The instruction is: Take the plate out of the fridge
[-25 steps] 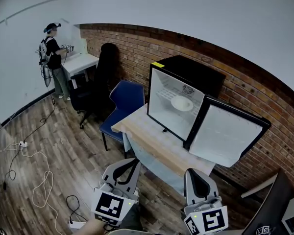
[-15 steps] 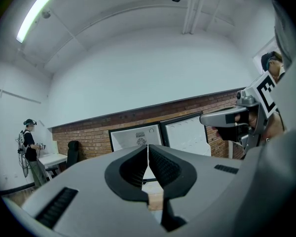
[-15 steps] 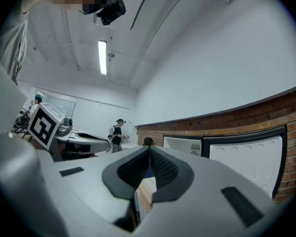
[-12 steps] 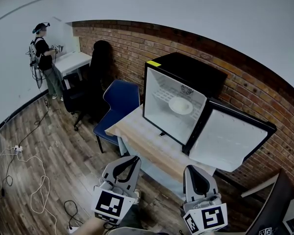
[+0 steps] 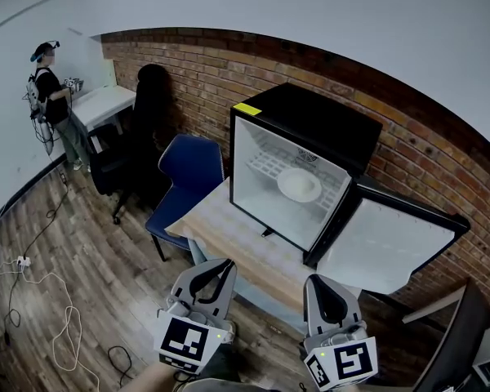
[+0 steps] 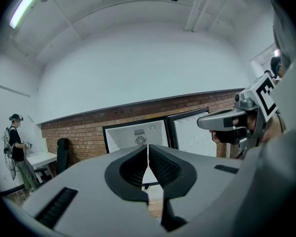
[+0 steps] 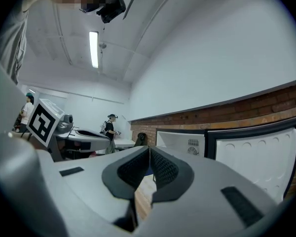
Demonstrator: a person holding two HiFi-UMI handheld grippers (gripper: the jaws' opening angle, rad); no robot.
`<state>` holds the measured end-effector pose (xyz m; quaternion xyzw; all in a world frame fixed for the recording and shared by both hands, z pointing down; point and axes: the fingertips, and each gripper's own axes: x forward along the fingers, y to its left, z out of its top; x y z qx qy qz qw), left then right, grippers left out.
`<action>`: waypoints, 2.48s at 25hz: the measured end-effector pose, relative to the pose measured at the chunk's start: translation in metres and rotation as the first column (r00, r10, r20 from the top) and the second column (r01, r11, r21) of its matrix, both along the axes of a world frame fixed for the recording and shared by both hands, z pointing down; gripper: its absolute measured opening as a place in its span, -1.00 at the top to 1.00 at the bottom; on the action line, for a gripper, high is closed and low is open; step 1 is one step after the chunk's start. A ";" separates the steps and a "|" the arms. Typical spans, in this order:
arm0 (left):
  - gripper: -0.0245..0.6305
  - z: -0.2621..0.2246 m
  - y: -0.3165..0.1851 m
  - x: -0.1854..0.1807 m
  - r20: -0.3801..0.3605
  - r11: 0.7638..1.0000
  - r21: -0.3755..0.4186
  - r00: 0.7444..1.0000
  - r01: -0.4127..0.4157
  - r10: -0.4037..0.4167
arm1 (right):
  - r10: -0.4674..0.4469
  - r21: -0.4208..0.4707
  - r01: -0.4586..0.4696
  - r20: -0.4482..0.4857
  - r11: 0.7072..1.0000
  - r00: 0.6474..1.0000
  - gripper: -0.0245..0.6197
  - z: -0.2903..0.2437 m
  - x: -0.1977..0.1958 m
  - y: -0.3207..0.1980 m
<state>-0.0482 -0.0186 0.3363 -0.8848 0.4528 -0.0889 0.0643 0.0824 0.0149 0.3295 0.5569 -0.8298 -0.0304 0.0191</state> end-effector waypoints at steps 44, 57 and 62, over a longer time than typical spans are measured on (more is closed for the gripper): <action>0.85 0.008 -0.229 0.078 0.012 0.961 -0.123 0.968 -0.247 0.250 | 0.180 -0.039 -0.180 0.000 0.983 0.984 0.83 -0.010 0.044 -0.207; 0.43 0.039 -0.258 0.108 -0.185 0.899 -0.333 0.954 -0.286 0.235 | 0.135 -0.056 -0.134 0.010 0.989 0.991 0.83 0.001 0.045 -0.227; 0.39 0.063 -0.273 0.121 -0.389 0.812 -0.472 0.908 -0.344 0.159 | 0.137 -0.063 -0.136 0.008 0.989 0.991 0.83 0.004 0.048 -0.231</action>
